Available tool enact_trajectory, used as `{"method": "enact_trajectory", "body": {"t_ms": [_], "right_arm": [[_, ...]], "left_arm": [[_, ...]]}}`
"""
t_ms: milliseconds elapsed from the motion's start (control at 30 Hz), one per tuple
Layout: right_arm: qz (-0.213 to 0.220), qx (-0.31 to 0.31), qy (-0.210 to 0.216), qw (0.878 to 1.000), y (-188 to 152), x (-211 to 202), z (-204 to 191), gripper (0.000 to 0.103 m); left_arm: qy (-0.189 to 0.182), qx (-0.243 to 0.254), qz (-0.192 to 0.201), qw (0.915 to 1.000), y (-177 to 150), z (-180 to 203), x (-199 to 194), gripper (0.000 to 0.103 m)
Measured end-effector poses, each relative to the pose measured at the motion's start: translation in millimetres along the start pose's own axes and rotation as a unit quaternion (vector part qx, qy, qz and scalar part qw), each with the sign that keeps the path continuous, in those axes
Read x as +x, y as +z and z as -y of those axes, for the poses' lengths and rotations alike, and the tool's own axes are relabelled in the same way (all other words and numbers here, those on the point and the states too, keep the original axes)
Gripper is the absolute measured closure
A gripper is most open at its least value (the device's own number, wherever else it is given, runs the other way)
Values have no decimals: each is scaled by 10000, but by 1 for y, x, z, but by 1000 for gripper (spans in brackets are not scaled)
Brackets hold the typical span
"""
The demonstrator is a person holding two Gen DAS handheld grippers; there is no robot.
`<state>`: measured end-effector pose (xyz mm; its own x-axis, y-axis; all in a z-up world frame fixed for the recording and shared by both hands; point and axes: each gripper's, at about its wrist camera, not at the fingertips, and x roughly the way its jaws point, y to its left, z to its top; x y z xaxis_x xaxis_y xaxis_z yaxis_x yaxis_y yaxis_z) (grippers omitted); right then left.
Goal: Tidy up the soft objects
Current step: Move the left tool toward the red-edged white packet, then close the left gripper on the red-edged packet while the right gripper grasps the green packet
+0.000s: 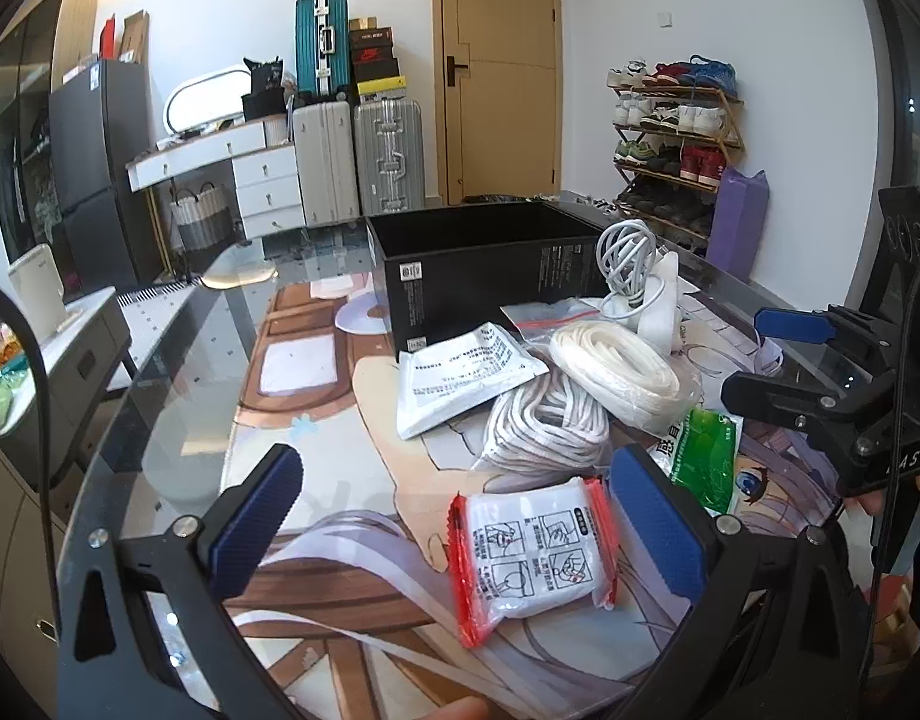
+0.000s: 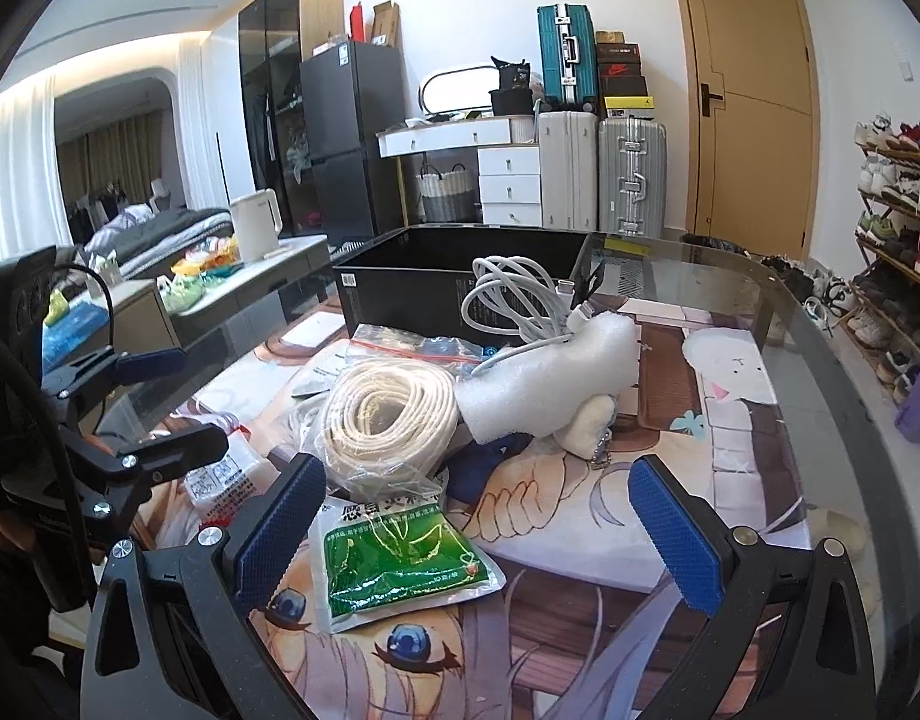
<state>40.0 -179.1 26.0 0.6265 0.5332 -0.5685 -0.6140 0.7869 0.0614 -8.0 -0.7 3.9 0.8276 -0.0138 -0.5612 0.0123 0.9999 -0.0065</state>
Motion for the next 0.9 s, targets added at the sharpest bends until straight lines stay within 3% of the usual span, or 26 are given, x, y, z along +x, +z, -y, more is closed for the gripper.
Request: {"method": "enact_trajectory", "body": {"t_ms": [267,733,900], "right_arm": [[-571,-275,249,9977,-6,14,-13,0],[-1037,-512,383,9926,-21,37,-29,1],[-1145,-688,380,9903,-21,42,-38,3]], "left_arm": [[-186,-26,-70,9998,-2,0,-1,0],[-552,-59,-594,9967,-10,0,13,1],[-604,56,-796,9950,-15,3,19,15]]}}
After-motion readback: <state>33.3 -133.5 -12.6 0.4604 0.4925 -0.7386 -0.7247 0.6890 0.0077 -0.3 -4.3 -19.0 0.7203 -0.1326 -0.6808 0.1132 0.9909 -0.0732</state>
